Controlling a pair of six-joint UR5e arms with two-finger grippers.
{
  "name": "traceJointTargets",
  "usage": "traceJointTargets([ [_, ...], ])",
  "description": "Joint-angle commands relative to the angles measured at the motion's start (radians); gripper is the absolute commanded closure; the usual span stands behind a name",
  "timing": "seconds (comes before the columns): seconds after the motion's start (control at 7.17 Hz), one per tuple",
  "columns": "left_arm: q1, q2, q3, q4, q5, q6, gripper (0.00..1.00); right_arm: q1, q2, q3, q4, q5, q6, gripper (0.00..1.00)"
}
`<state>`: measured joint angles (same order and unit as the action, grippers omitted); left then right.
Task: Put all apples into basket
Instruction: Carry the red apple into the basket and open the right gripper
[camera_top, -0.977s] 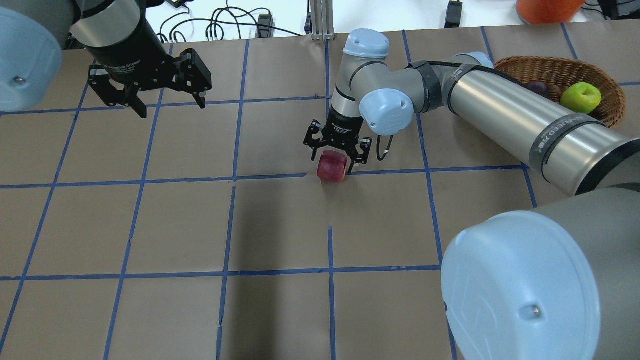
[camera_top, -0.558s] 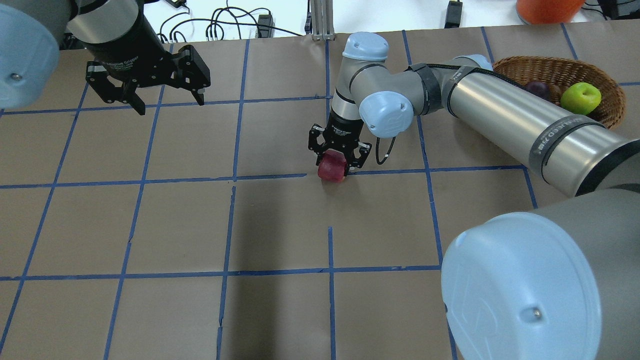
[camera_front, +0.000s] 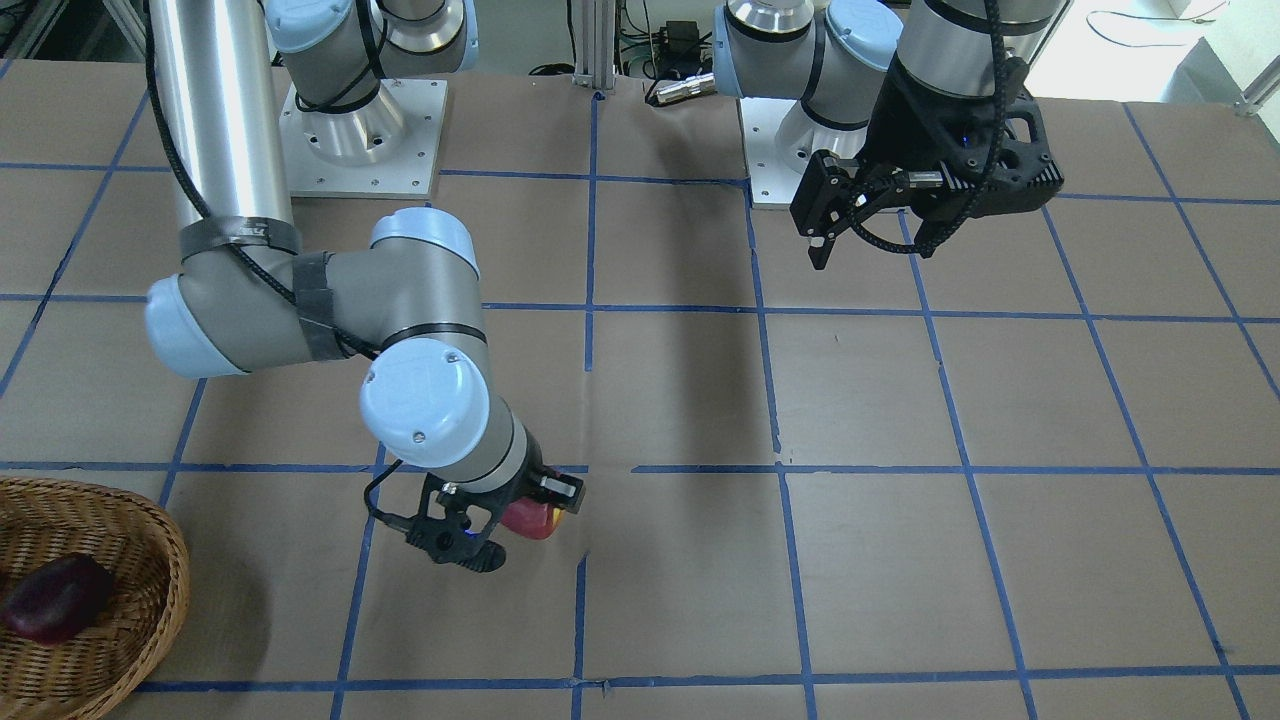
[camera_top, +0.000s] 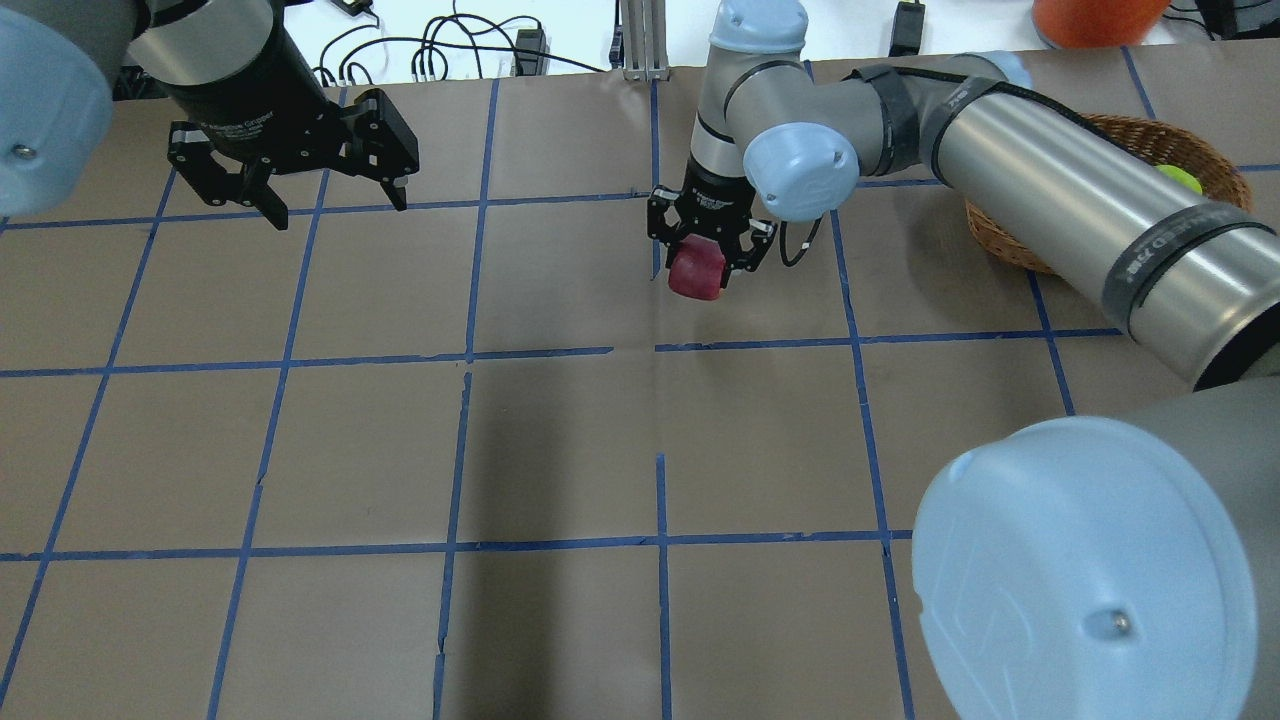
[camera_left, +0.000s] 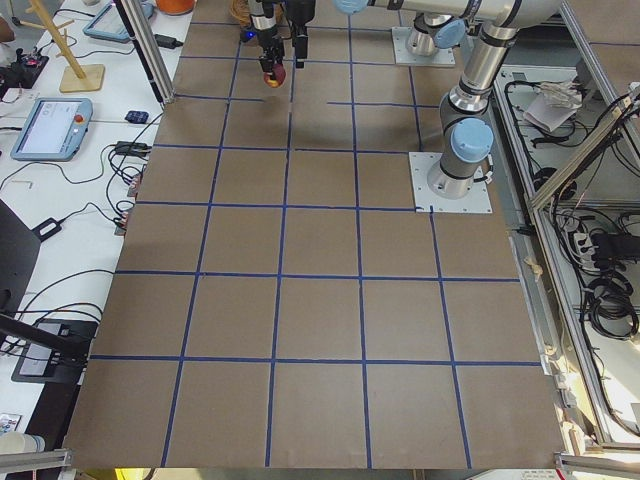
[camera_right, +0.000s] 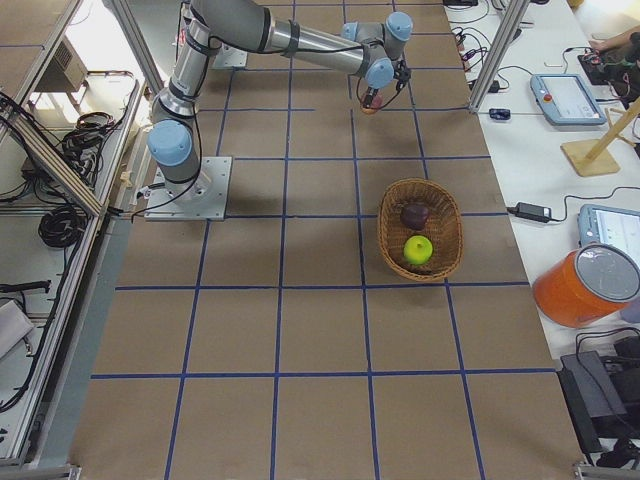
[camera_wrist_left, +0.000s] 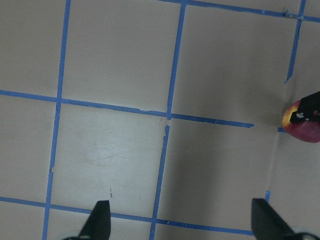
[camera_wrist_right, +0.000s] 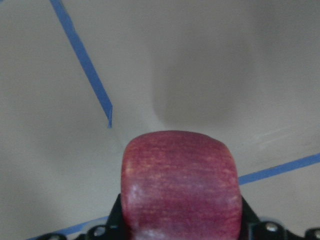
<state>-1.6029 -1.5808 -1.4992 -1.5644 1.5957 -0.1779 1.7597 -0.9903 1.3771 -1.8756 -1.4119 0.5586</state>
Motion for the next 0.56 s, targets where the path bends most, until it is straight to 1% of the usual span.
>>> traceJointTargets([
  [0.0, 0.0, 0.004, 0.0, -0.002, 0.0, 0.0, 0.0, -0.148, 0.001, -0.084, 0.039, -0.123, -0.197, 1.0],
  [0.14, 0.0, 0.004, 0.002, -0.002, 0.001, -0.003, 0.0, -0.22, -0.001, -0.098, 0.038, -0.203, -0.304, 1.0],
  [0.42, 0.0, 0.001, 0.007, 0.0, 0.001, -0.003, 0.0, -0.348, -0.004, -0.112, 0.041, -0.229, -0.495, 1.0],
])
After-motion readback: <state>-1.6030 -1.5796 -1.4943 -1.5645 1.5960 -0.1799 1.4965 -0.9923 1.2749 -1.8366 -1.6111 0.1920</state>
